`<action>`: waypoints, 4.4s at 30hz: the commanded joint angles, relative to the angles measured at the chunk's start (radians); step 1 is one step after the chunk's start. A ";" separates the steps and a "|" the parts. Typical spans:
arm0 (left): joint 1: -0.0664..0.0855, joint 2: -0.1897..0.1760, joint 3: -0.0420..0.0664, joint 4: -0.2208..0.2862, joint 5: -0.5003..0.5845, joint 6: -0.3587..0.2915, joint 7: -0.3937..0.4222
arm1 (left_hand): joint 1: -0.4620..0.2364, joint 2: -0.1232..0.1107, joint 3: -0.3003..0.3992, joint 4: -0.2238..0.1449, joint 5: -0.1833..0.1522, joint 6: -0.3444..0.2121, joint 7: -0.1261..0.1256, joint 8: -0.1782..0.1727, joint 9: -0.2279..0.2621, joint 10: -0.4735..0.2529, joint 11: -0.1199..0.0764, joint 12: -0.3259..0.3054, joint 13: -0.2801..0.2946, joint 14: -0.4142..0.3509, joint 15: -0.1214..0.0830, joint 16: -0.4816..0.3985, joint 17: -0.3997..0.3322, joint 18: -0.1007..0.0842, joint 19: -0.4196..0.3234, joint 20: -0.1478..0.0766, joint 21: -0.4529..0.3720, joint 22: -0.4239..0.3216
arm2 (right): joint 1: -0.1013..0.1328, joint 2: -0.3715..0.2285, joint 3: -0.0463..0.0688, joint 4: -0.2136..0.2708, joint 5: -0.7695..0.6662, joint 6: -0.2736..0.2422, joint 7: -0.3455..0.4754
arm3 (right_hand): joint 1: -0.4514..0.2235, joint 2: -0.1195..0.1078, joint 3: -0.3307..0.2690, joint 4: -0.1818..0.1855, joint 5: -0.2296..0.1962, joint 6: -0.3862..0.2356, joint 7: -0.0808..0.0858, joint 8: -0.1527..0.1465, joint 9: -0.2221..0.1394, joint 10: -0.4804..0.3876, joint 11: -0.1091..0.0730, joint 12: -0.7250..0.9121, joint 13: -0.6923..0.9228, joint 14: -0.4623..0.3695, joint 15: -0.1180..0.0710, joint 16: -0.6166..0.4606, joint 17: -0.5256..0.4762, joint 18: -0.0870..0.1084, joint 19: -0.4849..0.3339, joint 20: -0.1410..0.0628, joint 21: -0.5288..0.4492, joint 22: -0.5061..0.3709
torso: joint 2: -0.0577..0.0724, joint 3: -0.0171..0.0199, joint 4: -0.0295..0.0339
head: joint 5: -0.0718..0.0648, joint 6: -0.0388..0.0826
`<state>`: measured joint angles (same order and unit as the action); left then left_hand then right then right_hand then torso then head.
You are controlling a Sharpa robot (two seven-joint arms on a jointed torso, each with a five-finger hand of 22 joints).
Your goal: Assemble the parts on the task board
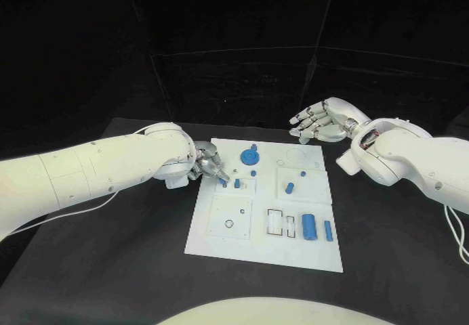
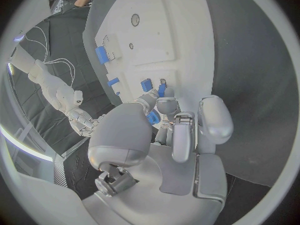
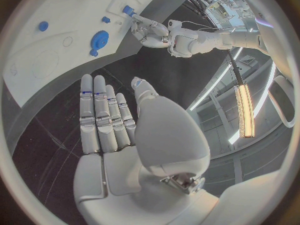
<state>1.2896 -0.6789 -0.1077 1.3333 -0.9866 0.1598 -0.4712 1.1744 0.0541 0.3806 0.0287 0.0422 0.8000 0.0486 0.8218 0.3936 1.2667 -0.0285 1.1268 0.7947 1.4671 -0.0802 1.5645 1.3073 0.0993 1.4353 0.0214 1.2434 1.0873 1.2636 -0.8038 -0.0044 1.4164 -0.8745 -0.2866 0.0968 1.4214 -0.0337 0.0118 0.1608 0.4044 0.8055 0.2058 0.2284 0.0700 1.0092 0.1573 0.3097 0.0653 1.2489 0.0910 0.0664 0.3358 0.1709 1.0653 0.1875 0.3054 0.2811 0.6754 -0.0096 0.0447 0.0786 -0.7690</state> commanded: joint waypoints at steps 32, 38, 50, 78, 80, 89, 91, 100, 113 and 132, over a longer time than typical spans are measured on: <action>0.000 0.015 -0.003 -0.008 -0.020 0.063 0.007 | -0.003 -0.006 0.136 -0.107 0.005 -0.003 -0.003 0.006 0.004 0.006 -0.001 -0.008 -0.007 0.102 -0.008 0.003 0.257 -0.005 0.003 -0.003 0.002 0.002 | 0.002 0.002 0.001 0.000 0.002 0.009 0.009 | 0.008 0.003 0.001 -0.003 0.003 -0.009 0.024 0.005 0.000 -0.007 -0.001 0.005 -0.002 -0.007 0.001 -0.002 -0.006 0.008 -0.005 0.004 -0.005 -0.002 | 0.000 0.0002 0.0002 | -0.002 -0.006; 0.000 0.021 -0.003 -0.016 -0.017 0.055 0.008 | -0.025 -0.008 0.147 -0.096 0.005 0.005 -0.002 0.009 0.006 0.010 0.001 -0.004 -0.001 0.102 -0.006 0.004 0.257 -0.006 0.004 -0.002 0.002 0.003 | 0.002 0.002 0.001 0.000 0.002 0.009 0.008 | 0.008 0.003 0.001 -0.003 0.003 -0.009 0.024 0.005 0.000 -0.007 -0.001 0.005 -0.002 -0.007 0.001 -0.002 -0.006 0.008 -0.005 0.004 -0.005 -0.002 | 0.000 0.0003 -0.0003 | -0.003 -0.007; 0.000 0.035 -0.005 -0.034 -0.014 0.071 -0.007 | -0.106 -0.046 0.127 -0.058 0.005 0.034 -0.013 0.021 0.011 0.020 -0.007 0.005 0.009 0.103 -0.012 0.006 0.262 -0.007 0.007 -0.004 0.008 0.014 | 0.002 0.001 0.001 0.003 0.002 0.008 0.008 | 0.008 0.003 0.001 -0.003 0.003 -0.009 0.024 0.005 0.000 -0.007 -0.001 0.005 -0.002 -0.007 0.001 -0.002 -0.006 0.008 -0.005 0.004 -0.005 -0.002 | 0.000 0.0003 -0.0004 | -0.004 -0.010; 0.001 0.050 -0.013 -0.050 -0.014 0.050 -0.034 | -0.208 -0.103 0.019 0.005 0.005 0.070 -0.022 0.036 0.018 0.029 -0.014 0.010 0.011 0.104 -0.020 0.006 0.263 -0.008 0.009 -0.013 0.011 0.023 | 0.002 0.004 0.001 0.002 0.002 0.009 0.010 | 0.007 0.003 0.001 -0.003 0.004 -0.010 0.025 0.006 -0.001 -0.008 0.000 0.006 -0.002 -0.007 0.002 -0.002 -0.010 0.008 -0.005 0.004 -0.007 -0.003 | 0.000 -0.0004 0.0006 | -0.008 -0.009; 0.001 0.049 -0.013 -0.051 -0.012 0.044 -0.036 | -0.224 -0.110 -0.003 0.019 0.005 0.071 -0.021 0.037 0.019 0.029 -0.014 0.011 0.012 0.104 -0.020 0.006 0.263 -0.008 0.010 -0.013 0.012 0.024 | 0.002 0.004 0.001 0.002 0.002 0.009 0.010 | 0.007 0.003 0.001 -0.003 0.004 -0.010 0.025 0.006 -0.001 -0.008 0.000 0.006 -0.002 -0.007 0.002 -0.002 -0.010 0.008 -0.005 0.004 -0.007 -0.003 | 0.000 -0.0004 0.0007 | -0.008 -0.009; 0.000 0.042 -0.013 -0.047 -0.003 0.007 -0.019 | -0.250 -0.133 -0.091 0.054 0.005 0.071 -0.024 0.039 0.021 0.030 -0.016 0.013 0.014 0.104 -0.022 0.006 0.263 -0.009 0.011 -0.015 0.013 0.029 | 0.002 0.004 0.001 0.001 0.002 0.010 0.011 | 0.005 0.002 0.001 -0.003 0.004 -0.011 0.025 0.007 -0.001 -0.011 0.001 0.006 -0.002 -0.009 0.002 -0.003 -0.013 0.008 -0.005 0.005 -0.009 -0.005 | -0.001 -0.0009 0.0009 | -0.010 -0.007; 0.000 0.039 -0.013 -0.045 0.001 -0.005 -0.005 | -0.252 -0.138 -0.111 0.061 0.005 0.072 -0.025 0.041 0.023 0.031 -0.017 0.014 0.015 0.104 -0.023 0.006 0.263 -0.009 0.012 -0.016 0.014 0.031 | 0.002 0.005 0.001 0.000 0.002 0.011 0.012 | 0.006 0.002 0.001 -0.004 0.004 -0.012 0.025 0.007 -0.001 -0.012 0.001 0.006 -0.002 -0.010 0.003 -0.003 -0.016 0.008 -0.006 0.005 -0.010 -0.005 | -0.001 -0.0008 0.0009 | -0.009 -0.006; 0.000 0.011 -0.012 -0.022 0.073 -0.161 0.119 | -0.210 -0.146 -0.202 0.074 0.006 0.010 -0.007 0.013 0.014 -0.044 -0.004 -0.065 -0.106 0.093 -0.016 -0.013 0.218 0.005 -0.016 -0.013 -0.048 -0.048 | 0.002 0.007 0.001 -0.003 0.002 0.014 0.013 | 0.006 0.002 0.003 -0.005 0.005 -0.014 0.027 0.008 -0.001 -0.016 0.002 0.006 -0.002 -0.014 0.004 -0.004 -0.022 0.007 -0.008 0.006 -0.014 -0.008 | 0.000 -0.0009 0.0022 | -0.010 -0.001; 0.000 0.026 -0.013 -0.038 0.014 -0.244 0.519 | 0.072 -0.051 -0.182 -0.027 0.009 -0.150 0.110 -0.130 -0.088 -0.402 0.107 -0.348 -0.355 -0.128 0.076 -0.319 -0.301 0.074 -0.241 0.065 -0.467 -0.504 | 0.002 0.011 0.001 -0.011 0.002 0.013 0.014 | 0.006 0.003 0.004 -0.006 0.005 -0.014 0.027 0.009 -0.001 -0.018 0.003 0.006 -0.002 -0.016 0.005 -0.004 -0.025 0.007 -0.009 0.006 -0.016 -0.009 | 0.000 -0.0007 0.0002 | -0.024 0.008; -0.013 0.150 -0.028 -0.166 -0.403 -0.255 0.663 | 0.111 -0.128 -0.036 -0.180 0.008 0.035 0.121 -0.451 -0.312 -0.369 0.134 -0.697 -0.689 -0.008 0.094 -0.214 -0.185 0.077 -0.095 0.088 -0.465 -0.509 | 0.002 0.025 0.001 -0.020 0.002 0.014 0.016 | 0.009 0.004 0.006 -0.008 0.007 -0.015 0.027 0.010 -0.001 -0.020 0.003 0.006 -0.002 -0.017 0.005 -0.004 -0.029 0.007 -0.010 0.007 -0.018 -0.010 | 0.001 -0.0003 -0.0015 | -0.026 0.019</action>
<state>1.2760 -0.5324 -0.1360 1.1737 -1.2931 -0.0911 0.1592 1.2894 -0.0711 0.3426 -0.1492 0.0541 0.8295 0.1661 0.3738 0.0835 0.8938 0.1055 0.4325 0.1081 1.4529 0.0127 1.3474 1.1178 0.1781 1.3360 0.1093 0.7731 0.5733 1.2635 -0.7802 -0.0045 1.3960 -0.8746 -0.2775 0.1014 1.4214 -0.0337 0.0170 0.1557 0.4044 0.7986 0.2060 0.2321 0.0701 0.9986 0.1607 0.3097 0.0648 1.2379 0.0946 0.0664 0.3079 0.1709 1.0616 0.1912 0.2933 0.2722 0.6764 -0.0102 0.0439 0.0528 -0.7506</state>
